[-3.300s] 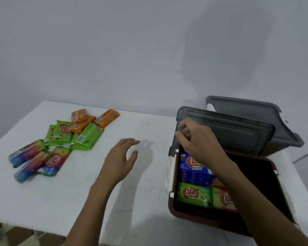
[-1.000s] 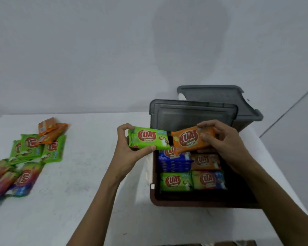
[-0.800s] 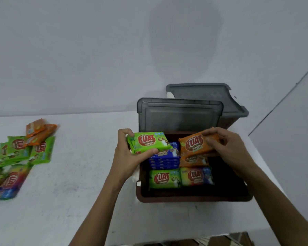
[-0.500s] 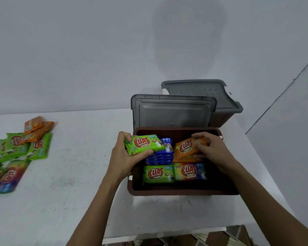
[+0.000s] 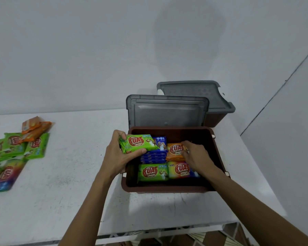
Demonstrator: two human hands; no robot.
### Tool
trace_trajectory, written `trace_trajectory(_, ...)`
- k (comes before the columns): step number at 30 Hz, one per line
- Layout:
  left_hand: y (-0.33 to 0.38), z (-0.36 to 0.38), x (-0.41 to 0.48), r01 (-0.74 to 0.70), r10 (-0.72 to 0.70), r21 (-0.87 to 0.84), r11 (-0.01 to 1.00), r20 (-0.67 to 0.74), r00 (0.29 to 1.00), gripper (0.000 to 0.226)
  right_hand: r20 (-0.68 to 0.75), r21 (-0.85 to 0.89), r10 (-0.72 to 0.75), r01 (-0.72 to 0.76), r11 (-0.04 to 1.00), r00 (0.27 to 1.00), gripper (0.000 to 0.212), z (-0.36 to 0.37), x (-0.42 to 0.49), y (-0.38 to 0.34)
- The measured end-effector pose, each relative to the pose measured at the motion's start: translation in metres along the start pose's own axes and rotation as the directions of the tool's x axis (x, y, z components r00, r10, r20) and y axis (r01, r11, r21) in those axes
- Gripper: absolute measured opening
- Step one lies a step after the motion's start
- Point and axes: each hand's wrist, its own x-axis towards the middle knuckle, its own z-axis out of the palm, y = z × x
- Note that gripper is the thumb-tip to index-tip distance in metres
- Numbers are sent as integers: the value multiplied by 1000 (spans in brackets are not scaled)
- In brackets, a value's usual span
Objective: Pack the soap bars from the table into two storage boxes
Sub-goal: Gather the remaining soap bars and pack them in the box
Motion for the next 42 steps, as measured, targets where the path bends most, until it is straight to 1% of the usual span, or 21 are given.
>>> trace_trajectory(3,0,-2,0,-7,7,10,1000,0,1000,55,21,-27,13,-13,1000,1000,42,-1,1,0)
trace_trajectory(5,1,-2,-1,-14,14,-14,1000,-9,1000,54,22,-27,44,-43,999,999,45,-5,0,-5)
trace_trajectory(7,1,-1,-3,-19,19,-44,999,-4,1000,52,-48,-21,58,-59,998,997,49,-7,-2,-13)
trace_trajectory(9,1,-2,-5,-27,28,-53,998,7,1000,52,-201,-18,-14,10,1000,980,47,-9,-7,-27)
trace_trajectory(10,1,-3,-5,-35,35,-52,998,7,999,52,-262,24,-74,83,996,962,43,-11,-10,-35)
trace_trajectory(11,2,-3,-6,-46,46,-50,998,5,999,52,-274,120,-132,170,978,953,39,-14,-13,-45)
trace_trajectory(12,4,-3,-6,-59,60,-52,997,4,998,52,-221,274,-164,223,935,961,37,-18,-15,-55)
trace_trajectory(13,5,-3,-7,-71,71,-58,996,9,997,53,-113,466,-180,212,859,977,35,-20,-16,-64)
trace_trajectory(14,7,-3,-7,-78,80,-67,995,19,997,54,13,644,-198,143,751,980,34,-20,-16,-70)
trace_trajectory(15,8,-2,-8,-84,87,-73,994,29,996,54,106,764,-200,49,643,974,34,-18,-16,-74)
trace_trajectory(17,7,0,-9,-107,111,-68,992,45,993,53,200,880,-184,-94,466,962,32,-16,-16,-78)
trace_trajectory(18,6,0,-9,-117,120,-56,992,52,991,52,223,906,-171,-139,400,960,29,-15,-16,-78)
trace_trajectory(19,5,-1,-8,-123,124,-32,992,64,990,52,243,920,-158,-176,350,957,27,-16,-17,-79)
trace_trajectory(21,1,-4,-5,-145,138,70,987,98,986,54,261,929,-135,-211,305,956,23,-16,-19,-75)
trace_trajectory(23,-2,-7,-3,-164,141,179,970,136,981,58,270,919,-107,-223,324,957,22,-18,-21,-68)
trace_trajectory(24,-4,-9,-3,-162,135,215,963,136,981,58,271,907,-98,-220,360,958,21,-18,-23,-64)
trace_trajectory(28,-16,-15,-1,-164,159,320,933,43,986,44,277,835,-92,-193,515,956,21,-19,-31,-53)
trace_trajectory(31,-26,-18,1,-200,195,374,906,51,979,38,283,787,-98,-173,592,954,20,-15,-34,-50)
trace_trajectory(35,-34,-18,1,-206,198,386,899,62,978,34,283,724,-82,-156,672,956,20,-3,-33,-49)
trace_trajectory(38,-34,-17,0,-206,195,385,900,66,979,33,307,689,-93,-153,709,947,22,5,-28,-50)
trace_trajectory(42,-33,-16,-1,-199,190,367,909,62,980,39,333,558,-93,-117,821,938,20,18,-18,-51)
